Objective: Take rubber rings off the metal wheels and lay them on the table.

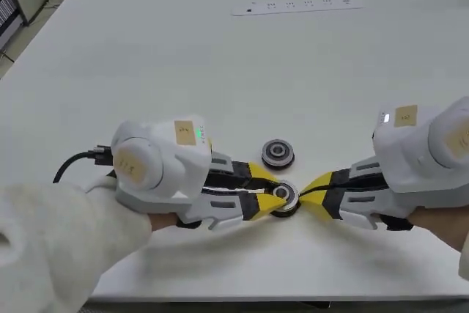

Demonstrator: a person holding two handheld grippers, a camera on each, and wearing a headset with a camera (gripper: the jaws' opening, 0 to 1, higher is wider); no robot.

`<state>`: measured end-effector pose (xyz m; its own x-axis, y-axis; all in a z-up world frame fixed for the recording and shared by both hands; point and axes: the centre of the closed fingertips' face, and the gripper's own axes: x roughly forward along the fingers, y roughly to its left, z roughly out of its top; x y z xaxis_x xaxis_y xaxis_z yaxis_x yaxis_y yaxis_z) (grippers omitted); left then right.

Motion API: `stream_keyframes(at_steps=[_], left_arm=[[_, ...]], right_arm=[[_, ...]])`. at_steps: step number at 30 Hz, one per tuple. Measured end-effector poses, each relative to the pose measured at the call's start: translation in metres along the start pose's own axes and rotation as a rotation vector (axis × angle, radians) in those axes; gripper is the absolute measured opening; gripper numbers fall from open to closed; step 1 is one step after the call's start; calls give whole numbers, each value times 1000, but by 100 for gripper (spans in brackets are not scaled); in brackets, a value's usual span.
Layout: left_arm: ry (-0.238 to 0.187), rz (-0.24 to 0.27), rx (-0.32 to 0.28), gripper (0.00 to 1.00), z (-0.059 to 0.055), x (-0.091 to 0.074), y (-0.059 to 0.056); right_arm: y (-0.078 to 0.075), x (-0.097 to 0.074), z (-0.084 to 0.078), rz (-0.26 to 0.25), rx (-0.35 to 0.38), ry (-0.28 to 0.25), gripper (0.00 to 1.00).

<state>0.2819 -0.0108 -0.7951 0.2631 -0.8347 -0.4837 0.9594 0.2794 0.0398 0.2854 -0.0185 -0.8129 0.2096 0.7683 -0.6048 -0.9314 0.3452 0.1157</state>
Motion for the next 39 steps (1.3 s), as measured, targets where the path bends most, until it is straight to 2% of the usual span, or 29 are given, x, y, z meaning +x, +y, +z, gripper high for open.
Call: stream_keyframes(at_steps=[2,5,8,11,18,39], left_arm=[[0,0,0,13,0,0,0],[-1,-1,0,13,0,0,0],[-2,-1,0,13,0,0,0],[-3,-1,1,13,0,0,0],[-2,0,1,13,0,0,-1],[-6,-2,2,13,2,1,-2]], right_arm=[[0,0,0,2,74,-3,0],[-4,-2,0,38,341,-41,0],[-7,-4,2,64,458,-91,0],[-5,-6,10,87,526,-132,0],[-2,-8,13,97,549,-137,0],[7,-9,19,130,551,-151,0]])
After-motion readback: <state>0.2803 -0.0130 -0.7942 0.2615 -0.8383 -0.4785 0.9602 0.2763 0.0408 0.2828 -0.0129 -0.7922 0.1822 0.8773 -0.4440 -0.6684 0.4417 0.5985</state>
